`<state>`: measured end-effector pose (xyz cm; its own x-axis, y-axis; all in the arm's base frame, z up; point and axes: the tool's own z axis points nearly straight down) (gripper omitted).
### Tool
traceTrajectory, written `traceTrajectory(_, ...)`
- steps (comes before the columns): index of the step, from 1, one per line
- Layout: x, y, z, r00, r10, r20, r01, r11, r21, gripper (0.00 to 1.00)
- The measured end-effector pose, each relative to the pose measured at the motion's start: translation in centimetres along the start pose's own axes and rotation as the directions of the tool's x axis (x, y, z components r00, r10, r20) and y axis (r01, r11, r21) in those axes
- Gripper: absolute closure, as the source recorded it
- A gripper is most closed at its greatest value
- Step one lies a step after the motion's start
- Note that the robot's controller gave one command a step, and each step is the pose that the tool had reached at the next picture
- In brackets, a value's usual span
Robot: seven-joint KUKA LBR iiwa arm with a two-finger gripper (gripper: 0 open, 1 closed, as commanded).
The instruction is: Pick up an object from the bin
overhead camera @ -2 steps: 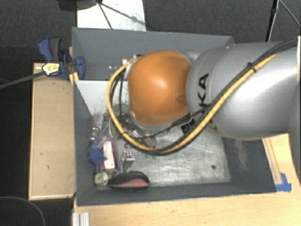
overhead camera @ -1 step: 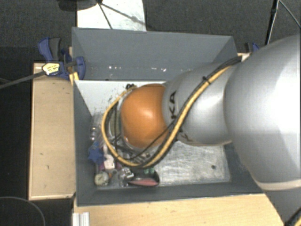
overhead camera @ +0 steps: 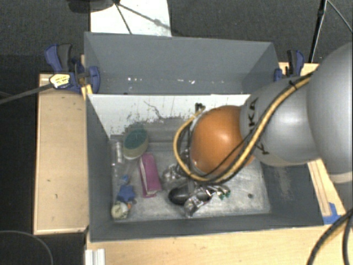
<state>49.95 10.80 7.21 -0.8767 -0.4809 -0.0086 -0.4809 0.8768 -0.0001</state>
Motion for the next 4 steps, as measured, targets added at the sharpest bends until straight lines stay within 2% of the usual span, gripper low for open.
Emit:
traceTrajectory(1, -0.3, 0.2, -0.2, 1.0, 0.003, 0.008, -0.003, 1.0, 0.001, 1.0)
traceTrajectory(2, 0.0, 0.2, 0.0, 1.0, 0.006, -0.003, -0.006, 1.0, 0.0, 0.0)
traceTrajectory(3, -2.5, -10.5, -0.1, 0.999, 0.051, 0.003, -0.051, 0.999, 0.004, 0.0)
traceTrajectory(4, -2.6, -10.2, -0.3, 0.999, 0.05, 0.005, -0.05, 0.999, 0.004, 1.0)
